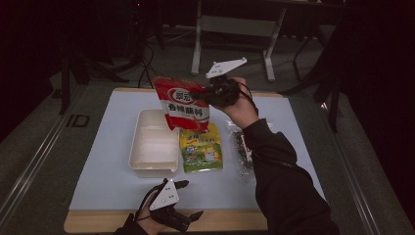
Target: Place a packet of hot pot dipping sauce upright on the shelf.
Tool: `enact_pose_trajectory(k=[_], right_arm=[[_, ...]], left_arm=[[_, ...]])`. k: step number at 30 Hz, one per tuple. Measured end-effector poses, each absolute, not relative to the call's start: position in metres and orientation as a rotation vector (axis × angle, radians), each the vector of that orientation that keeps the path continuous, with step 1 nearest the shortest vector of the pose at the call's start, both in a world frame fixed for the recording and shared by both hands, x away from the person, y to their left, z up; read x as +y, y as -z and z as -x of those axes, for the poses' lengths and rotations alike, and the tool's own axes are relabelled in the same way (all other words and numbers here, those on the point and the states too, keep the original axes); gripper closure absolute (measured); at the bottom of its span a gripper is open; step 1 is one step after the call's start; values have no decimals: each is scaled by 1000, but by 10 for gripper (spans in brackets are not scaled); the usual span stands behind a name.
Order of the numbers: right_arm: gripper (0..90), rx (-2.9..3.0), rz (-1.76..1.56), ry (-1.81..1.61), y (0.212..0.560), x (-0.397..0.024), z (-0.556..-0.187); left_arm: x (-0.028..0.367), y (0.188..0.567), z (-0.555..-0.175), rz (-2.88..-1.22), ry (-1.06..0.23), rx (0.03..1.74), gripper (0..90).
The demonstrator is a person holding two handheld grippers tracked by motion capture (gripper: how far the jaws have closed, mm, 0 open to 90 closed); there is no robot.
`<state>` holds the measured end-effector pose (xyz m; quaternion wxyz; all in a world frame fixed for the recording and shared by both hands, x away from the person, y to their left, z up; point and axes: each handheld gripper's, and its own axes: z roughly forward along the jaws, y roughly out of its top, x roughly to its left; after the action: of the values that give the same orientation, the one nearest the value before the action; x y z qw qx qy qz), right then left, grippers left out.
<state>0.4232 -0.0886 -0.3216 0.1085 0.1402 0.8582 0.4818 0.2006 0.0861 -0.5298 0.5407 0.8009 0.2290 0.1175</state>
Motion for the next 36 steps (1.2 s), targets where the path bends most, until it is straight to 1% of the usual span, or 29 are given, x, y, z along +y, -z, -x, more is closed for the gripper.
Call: enact_pose_trajectory(k=[2, 3, 27, 36], right_arm=[[891, 2524, -406, -1416, 322, -86, -425], [892, 2532, -403, -1418, 326, -76, -430], [892, 2559, -320, -1426, 365, -10, -475], [892, 2555, -357, -1459, 387, 4, -488]], left_arm=[[86, 530, -201, -1902, -276, 544, 21], [86, 530, -201, -1901, -278, 543, 21], [95, 529, -197, -1876, -283, 567, 21], [98, 529, -196, -1870, -277, 573, 21]])
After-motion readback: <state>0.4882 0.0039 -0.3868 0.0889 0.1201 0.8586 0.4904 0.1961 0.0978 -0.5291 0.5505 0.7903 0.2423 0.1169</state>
